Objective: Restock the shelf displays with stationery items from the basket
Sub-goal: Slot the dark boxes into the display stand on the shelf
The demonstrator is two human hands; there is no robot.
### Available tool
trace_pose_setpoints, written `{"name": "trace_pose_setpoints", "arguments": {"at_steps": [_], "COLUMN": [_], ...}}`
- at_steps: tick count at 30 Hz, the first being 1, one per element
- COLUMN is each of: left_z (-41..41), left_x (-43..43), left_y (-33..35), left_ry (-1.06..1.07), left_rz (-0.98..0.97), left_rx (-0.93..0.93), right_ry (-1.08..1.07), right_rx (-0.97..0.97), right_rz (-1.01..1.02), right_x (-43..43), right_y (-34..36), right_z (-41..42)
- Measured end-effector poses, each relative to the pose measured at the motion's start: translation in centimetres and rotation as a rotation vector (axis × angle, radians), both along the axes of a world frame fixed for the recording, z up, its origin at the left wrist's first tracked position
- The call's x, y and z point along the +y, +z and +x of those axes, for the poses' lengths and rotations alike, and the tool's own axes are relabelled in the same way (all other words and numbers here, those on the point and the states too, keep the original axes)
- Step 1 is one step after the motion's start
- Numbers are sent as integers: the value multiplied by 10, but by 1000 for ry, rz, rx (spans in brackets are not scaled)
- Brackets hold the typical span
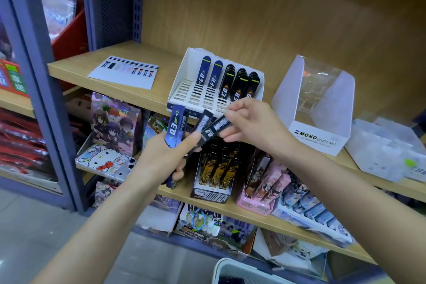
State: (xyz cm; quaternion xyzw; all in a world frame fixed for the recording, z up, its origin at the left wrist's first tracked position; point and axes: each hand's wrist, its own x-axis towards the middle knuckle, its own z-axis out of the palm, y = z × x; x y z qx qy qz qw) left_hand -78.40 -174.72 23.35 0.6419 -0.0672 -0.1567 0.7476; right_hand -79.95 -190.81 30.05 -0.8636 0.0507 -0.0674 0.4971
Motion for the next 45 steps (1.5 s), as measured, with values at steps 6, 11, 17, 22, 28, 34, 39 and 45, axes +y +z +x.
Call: {"name": "trace_pose_setpoints", "arguments": {"at_steps": [6, 11, 17, 22, 28, 34, 39, 45], "left_z": [6, 2, 4, 1, 3, 5, 5, 3], "left_x": [7, 6, 7, 3, 4, 5, 3, 0], "left_y": [0, 1, -1, -2, 0, -1, -2, -2], "left_ry": [137, 70, 120, 84, 98, 106, 94, 56], "left_rz": [-82, -89, -105, -58, -88, -91, -64, -32], "left_rx": [28, 31, 23, -32, -35, -29, -18, 4], "right_ry": [-99, -75, 32, 184, -42, -139, -200, -254], "right_rx": [-124, -132, 30, 186, 179, -58, -252, -403], "right_rz": [176, 284, 189, -269, 253, 221, -17, -181], "right_x": [-6, 0, 8, 10, 5, -18, -35, -56], "right_y": [0, -14, -28, -35, -28, 0, 15, 13], "right_z": [-18, -28, -31, -30, -26, -21, -9, 19]}}
